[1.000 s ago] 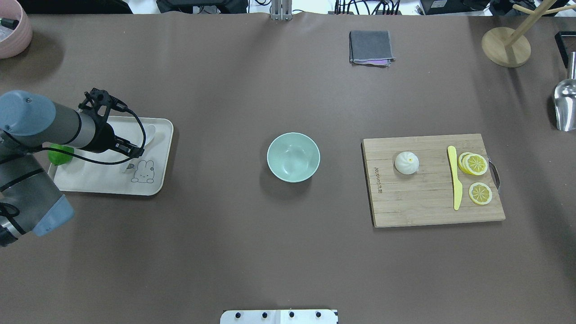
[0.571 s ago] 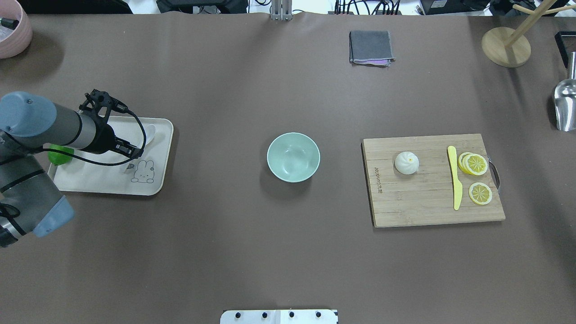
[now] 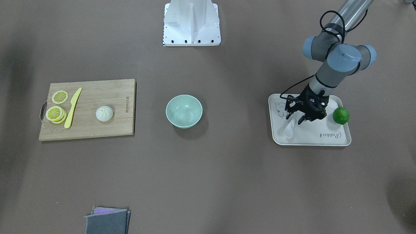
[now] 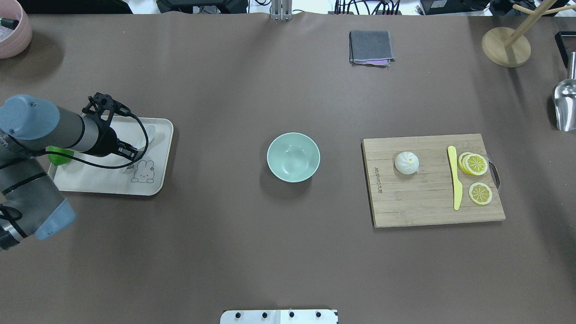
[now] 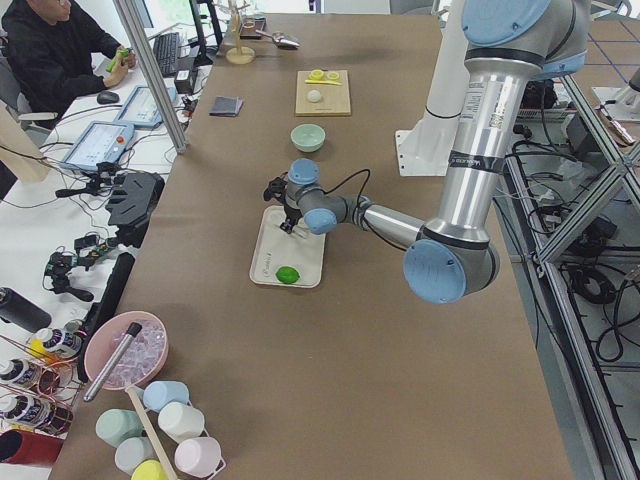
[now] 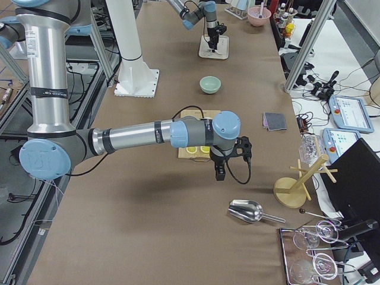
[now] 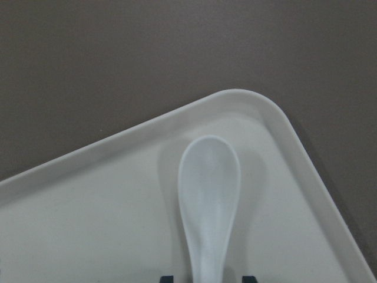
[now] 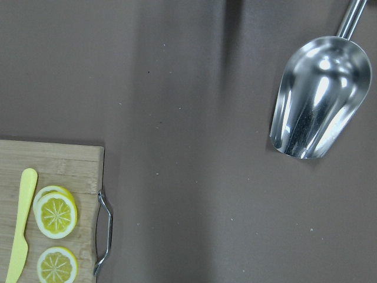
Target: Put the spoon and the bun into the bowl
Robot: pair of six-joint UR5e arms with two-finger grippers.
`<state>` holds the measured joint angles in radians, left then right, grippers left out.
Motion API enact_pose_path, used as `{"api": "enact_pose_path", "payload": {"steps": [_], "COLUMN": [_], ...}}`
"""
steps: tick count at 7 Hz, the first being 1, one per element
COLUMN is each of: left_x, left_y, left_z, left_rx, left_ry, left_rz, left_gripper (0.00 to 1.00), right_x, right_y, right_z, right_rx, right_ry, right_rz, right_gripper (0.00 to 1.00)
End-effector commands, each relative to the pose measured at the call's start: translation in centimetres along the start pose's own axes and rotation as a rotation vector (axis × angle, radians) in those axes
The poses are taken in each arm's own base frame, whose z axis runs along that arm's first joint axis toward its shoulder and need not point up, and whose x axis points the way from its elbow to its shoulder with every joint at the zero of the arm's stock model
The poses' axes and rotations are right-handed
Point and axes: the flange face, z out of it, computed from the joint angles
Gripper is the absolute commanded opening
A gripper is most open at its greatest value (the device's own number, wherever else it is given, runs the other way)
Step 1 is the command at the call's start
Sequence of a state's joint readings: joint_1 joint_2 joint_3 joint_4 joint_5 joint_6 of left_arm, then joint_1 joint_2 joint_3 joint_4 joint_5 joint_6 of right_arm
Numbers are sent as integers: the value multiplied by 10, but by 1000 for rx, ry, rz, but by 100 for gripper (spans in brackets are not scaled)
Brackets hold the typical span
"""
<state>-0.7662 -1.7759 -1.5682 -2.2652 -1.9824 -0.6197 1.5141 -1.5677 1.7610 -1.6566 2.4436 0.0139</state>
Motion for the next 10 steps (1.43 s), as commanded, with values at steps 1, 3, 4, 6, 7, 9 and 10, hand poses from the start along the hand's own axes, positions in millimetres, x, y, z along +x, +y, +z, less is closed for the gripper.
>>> {"api": "enact_pose_path", "payload": {"steps": [1,3,4,6,7,9,10], "left_x": [-3,1,21,52,73,122,143], "left_y": [4,3,-4,-49,-70,-107,-107], "left_z": [1,-5,-34,-81,-88,-92,-85], "left_rx": [-4,5,38,88,103,101,127], "left_ry": [-6,5,57,172,198,223,213], "left_rz": [-4,2,10,-128,-185,-266,-249], "left_gripper": [7,0,0,0,0,0,0], "right_x": [1,-1,-3,-44,-80,-192,-244], "right_y": [0,0,-1,-21,-30,-26,-16], "right_z": [1,0,-2,-8,2,44,87], "right_rx": [-1,1,6,22,13,71,112], "right_ry": [0,0,0,-47,-52,-4,12], "right_rz": [1,2,14,34,36,5,-5], "right_gripper": [100,100,100,100,100,100,100]}}
